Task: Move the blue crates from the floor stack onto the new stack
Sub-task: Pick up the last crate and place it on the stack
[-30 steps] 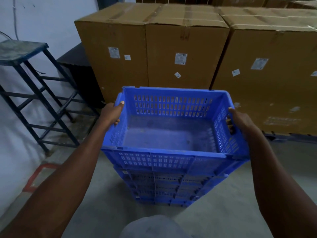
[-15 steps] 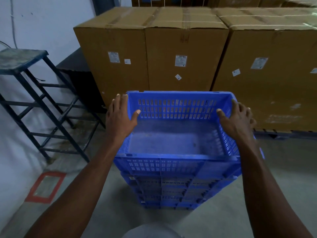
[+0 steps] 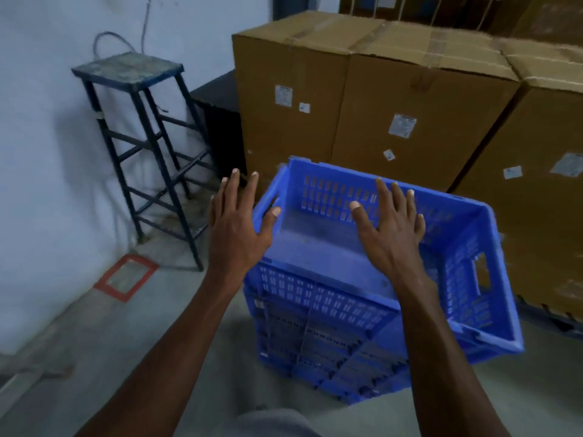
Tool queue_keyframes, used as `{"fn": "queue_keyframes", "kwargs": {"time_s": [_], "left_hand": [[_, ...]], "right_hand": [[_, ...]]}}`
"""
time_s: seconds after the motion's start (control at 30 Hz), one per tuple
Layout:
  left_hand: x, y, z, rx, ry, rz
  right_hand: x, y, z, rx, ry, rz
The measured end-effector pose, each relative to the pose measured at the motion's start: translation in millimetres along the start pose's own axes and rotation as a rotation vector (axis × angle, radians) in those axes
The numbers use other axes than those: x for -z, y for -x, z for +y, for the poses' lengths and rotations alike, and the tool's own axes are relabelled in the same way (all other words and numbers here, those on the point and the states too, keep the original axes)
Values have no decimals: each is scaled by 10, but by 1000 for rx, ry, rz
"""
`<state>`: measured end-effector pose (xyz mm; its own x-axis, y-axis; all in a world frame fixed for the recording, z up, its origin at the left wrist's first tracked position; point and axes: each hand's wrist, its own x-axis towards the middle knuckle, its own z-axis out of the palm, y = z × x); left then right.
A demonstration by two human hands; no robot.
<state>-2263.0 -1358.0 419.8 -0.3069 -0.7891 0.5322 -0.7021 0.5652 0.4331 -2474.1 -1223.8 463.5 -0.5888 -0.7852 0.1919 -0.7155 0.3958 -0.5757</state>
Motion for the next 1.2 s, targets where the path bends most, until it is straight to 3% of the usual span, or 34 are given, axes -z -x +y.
{"fn": "queue_keyframes", "kwargs": {"time_s": [0.27, 0.5, 0.73, 0.93, 1.2], "left_hand": [[792, 1240, -379, 395, -199, 171], [1722, 2994, -675, 845, -336, 330], [2743, 5128, -720, 1228, -444, 561], [3623, 7043, -476, 1564, -521, 720], [4544, 8679, -67, 1870, -634, 1066]], "right_hand": [[-429, 403, -729, 420, -82, -243], [-1175, 1577, -1467, 746, -123, -494], [-1888, 3523, -2178, 1012, -91, -850], [-2202, 5700, -2736, 1274, -107, -1093], [-2296, 8251, -3241, 1641, -36, -1503]]}}
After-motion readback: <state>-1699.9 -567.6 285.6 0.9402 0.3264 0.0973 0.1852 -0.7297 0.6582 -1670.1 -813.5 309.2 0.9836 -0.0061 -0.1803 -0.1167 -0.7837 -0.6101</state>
